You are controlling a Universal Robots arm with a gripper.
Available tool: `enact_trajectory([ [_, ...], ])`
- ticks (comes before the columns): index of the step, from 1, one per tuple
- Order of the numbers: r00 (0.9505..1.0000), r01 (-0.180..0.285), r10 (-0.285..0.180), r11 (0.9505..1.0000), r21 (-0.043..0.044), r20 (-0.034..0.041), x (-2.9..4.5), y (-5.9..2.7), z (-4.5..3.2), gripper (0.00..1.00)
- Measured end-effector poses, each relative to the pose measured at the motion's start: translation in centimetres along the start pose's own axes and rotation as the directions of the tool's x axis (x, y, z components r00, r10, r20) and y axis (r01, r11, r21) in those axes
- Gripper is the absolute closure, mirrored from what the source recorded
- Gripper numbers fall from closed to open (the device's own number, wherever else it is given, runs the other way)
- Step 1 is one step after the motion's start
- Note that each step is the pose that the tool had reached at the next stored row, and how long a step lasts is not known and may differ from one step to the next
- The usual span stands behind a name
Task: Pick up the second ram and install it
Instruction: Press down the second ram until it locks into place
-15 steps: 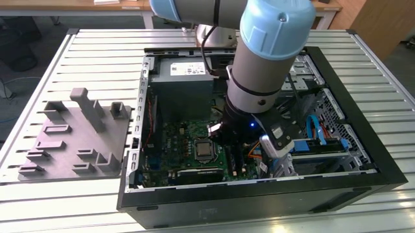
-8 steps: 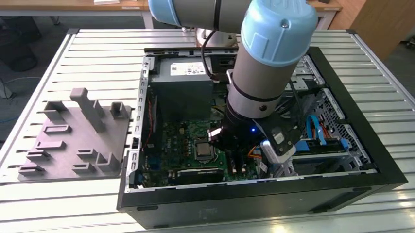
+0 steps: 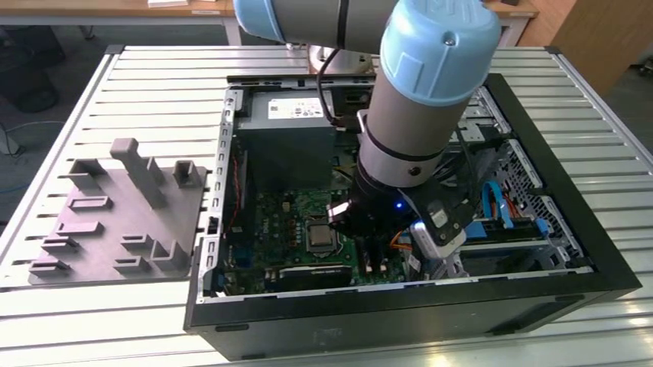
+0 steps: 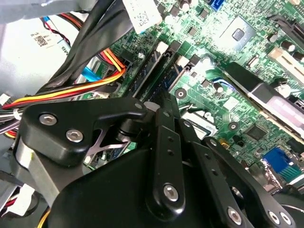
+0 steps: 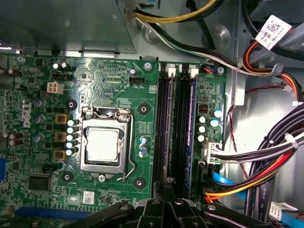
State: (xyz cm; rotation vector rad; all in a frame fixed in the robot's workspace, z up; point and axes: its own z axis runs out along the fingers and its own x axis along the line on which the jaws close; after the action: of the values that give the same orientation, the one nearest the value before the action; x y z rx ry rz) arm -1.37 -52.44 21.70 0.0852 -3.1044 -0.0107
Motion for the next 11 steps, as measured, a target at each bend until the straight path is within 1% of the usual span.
enact_trajectory([
  [2,1.0,0.0,0.0,1.0,-0.0018,0.0005,0.01,0.02,-0.44,0.9],
  [3,1.0,0.0,0.0,1.0,0.0005,-0.0003,0.03,0.0,-0.81,0.9],
  [4,1.0,0.0,0.0,1.0,0.0006,-0.0004,0.04,0.0,-1.0,0.9],
  [7,1.0,0.0,0.0,1.0,0.0007,-0.0004,0.03,0.09,-1.13,0.9],
  [8,1.0,0.0,0.0,1.0,0.0007,-0.0003,0.01,0.27,-1.13,0.9],
  [11,1.0,0.0,0.0,1.0,0.0007,-0.001,-0.19,1.27,-1.11,0.9],
])
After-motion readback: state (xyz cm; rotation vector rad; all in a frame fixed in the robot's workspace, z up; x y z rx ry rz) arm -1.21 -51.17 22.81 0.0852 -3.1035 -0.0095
